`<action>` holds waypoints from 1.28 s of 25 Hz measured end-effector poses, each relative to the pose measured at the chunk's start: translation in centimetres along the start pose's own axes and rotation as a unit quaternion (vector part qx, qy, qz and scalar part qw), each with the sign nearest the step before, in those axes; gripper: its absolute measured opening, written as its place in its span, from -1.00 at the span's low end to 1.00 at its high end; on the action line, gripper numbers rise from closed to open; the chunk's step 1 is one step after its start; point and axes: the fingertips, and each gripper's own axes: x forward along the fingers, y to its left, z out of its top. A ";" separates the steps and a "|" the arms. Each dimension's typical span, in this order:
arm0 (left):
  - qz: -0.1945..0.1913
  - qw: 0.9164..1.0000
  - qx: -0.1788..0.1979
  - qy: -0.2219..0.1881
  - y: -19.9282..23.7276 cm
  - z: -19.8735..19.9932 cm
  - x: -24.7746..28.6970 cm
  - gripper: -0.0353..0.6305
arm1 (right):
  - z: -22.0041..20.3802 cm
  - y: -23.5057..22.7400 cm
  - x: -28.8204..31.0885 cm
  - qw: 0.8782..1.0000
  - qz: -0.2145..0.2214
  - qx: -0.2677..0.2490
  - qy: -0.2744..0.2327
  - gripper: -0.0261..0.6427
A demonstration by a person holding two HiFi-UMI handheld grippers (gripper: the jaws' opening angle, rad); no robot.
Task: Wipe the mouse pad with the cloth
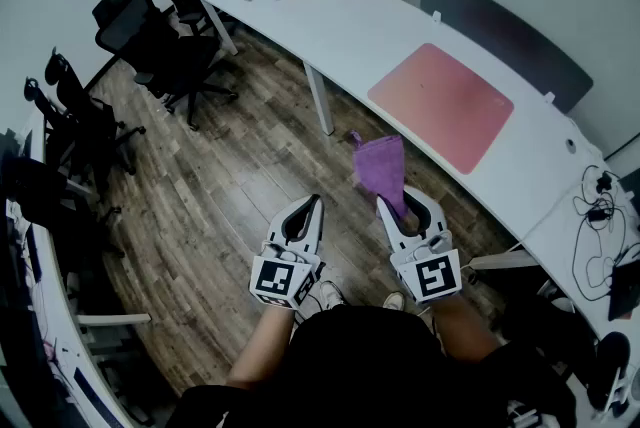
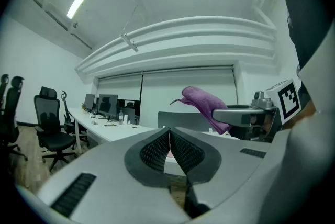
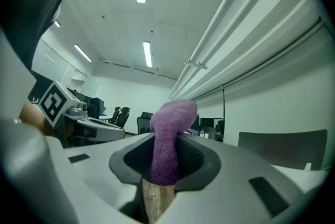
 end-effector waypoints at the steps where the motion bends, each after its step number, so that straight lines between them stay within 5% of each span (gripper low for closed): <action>1: 0.000 1.000 -0.001 0.000 0.0 -0.1 -0.1 -0.83 | -0.1 0.1 0.0 1.000 0.001 0.001 0.000 -0.57; 12: 0.002 1.000 -0.001 0.003 1.4 -0.7 -1.4 -0.83 | -0.4 1.6 1.6 1.000 0.013 0.015 0.000 -0.56; 32: -0.025 1.000 -0.005 0.001 7.7 -2.3 -3.5 -0.83 | -2.4 3.8 5.6 0.998 -0.052 0.035 0.030 -0.53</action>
